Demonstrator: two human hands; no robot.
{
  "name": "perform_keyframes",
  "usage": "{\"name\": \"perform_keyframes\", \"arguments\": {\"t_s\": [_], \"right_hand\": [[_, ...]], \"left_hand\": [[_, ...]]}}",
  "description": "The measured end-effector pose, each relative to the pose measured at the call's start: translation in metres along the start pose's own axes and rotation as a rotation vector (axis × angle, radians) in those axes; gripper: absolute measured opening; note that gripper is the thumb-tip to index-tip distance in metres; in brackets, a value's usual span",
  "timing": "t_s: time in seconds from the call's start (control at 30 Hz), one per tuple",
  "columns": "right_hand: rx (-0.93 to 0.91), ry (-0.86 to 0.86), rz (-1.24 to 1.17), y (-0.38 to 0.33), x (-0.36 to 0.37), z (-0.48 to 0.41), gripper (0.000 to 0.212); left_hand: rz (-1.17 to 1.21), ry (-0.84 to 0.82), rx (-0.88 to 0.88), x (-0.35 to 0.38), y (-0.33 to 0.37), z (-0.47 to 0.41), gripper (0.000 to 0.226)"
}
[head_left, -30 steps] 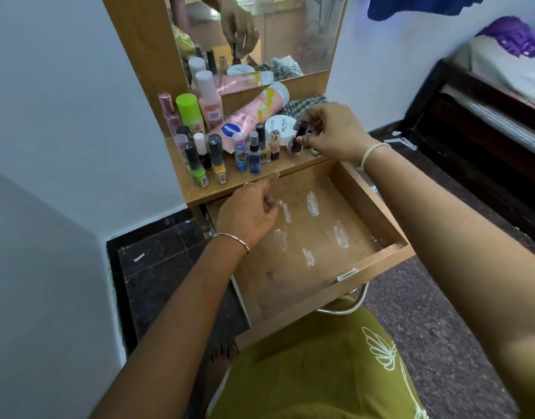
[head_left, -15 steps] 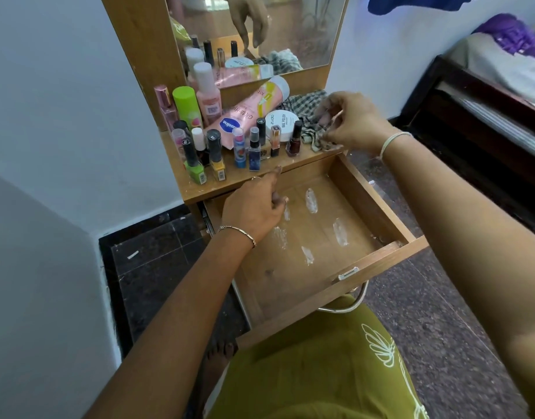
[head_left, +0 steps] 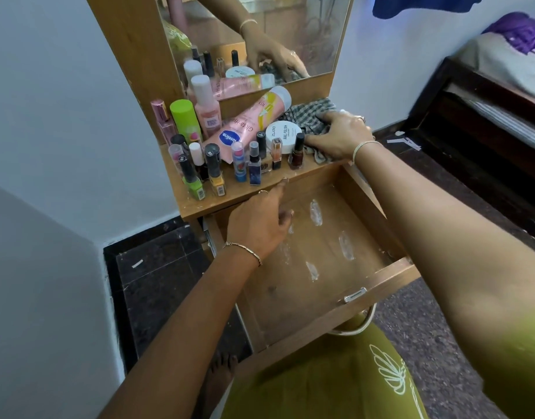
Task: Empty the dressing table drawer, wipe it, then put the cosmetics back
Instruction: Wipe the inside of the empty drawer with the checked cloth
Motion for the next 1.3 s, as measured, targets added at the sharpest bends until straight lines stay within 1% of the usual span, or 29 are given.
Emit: {"name": "perform_keyframes", "arguments": {"t_s": [0.07, 0.13, 0.17, 0.23, 0.3, 0.43, 0.53, 0.63, 0.7, 0.73, 0.77, 0.83, 0.9, 0.97, 1.0, 1.03, 1.1, 1.17, 1.3], "right_hand": [[0.003, 0.025, 0.066, -0.004, 0.002, -0.001, 0.065], [-0.045, 0.099, 0.147, -0.007, 0.003, 0.000, 0.048], [-0.061, 0.139, 0.161, -0.007, 0.004, 0.000, 0.041], [-0.055, 0.184, 0.105, -0.002, 0.001, 0.002, 0.033], [-0.013, 0.215, -0.033, 0.005, -0.004, 0.005, 0.031], [0.052, 0.292, -0.269, 0.021, -0.023, 0.026, 0.033], [0.091, 0.310, -0.414, 0.032, -0.041, 0.053, 0.028], [0.120, 0.300, -0.743, 0.037, -0.054, 0.083, 0.013], [0.154, 0.276, -0.886, 0.040, -0.060, 0.104, 0.020], [0.165, 0.256, -0.899, 0.044, -0.061, 0.113, 0.022], [0.178, 0.224, -0.879, 0.046, -0.060, 0.121, 0.024], [0.201, 0.106, -0.771, 0.053, -0.051, 0.135, 0.027], [0.218, -0.022, -0.638, 0.055, -0.033, 0.141, 0.023], [0.197, -0.065, -0.446, 0.052, -0.008, 0.142, 0.013], [0.174, -0.042, -0.309, 0.048, 0.005, 0.141, 0.017], [0.128, -0.011, -0.169, 0.042, 0.017, 0.140, 0.021], [0.001, 0.027, 0.092, 0.026, 0.038, 0.137, 0.021], [-0.094, -0.011, 0.269, 0.017, 0.056, 0.131, 0.023], [-0.066, -0.187, 0.448, 0.019, 0.077, 0.116, 0.041]], "left_hand": [[0.012, 0.014, 0.010, 0.001, 0.001, 0.001, 0.061], [0.038, 0.038, 0.056, 0.002, 0.002, 0.005, 0.060], [0.055, 0.050, 0.082, 0.002, 0.003, 0.007, 0.059], [0.095, 0.081, 0.107, 0.000, 0.003, 0.013, 0.055], [0.158, 0.140, 0.085, -0.004, 0.000, 0.022, 0.049], [0.268, 0.271, 0.000, -0.006, -0.015, 0.044, 0.037], [0.251, 0.328, -0.060, -0.001, -0.030, 0.056, 0.032], [0.240, 0.396, -0.183, 0.006, -0.040, 0.064, 0.030], [0.290, 0.453, -0.308, 0.008, -0.044, 0.068, 0.028], [0.324, 0.478, -0.367, 0.009, -0.045, 0.070, 0.028], [0.361, 0.501, -0.423, 0.010, -0.047, 0.069, 0.027], [0.458, 0.537, -0.535, 0.013, -0.052, 0.065, 0.027], [0.596, 0.538, -0.668, 0.015, -0.056, 0.059, 0.032], [0.748, 0.485, -0.804, 0.017, -0.057, 0.051, 0.038], [0.791, 0.449, -0.844, 0.018, -0.056, 0.047, 0.041], [0.807, 0.412, -0.862, 0.020, -0.057, 0.043, 0.044], [0.808, 0.342, -0.874, 0.023, -0.059, 0.037, 0.047], [0.802, 0.287, -0.886, 0.028, -0.064, 0.035, 0.048], [0.760, 0.281, -0.823, 0.037, -0.073, 0.037, 0.048]]}}
Point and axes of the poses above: each hand's wrist, its own z-axis away from the middle knuckle, its own x-axis out of the palm, y = z × x, the point moved 1 cm from there along -z, towards the middle knuckle, and after that the axes turned 4 degrees about -x, right-handed, at the moved point
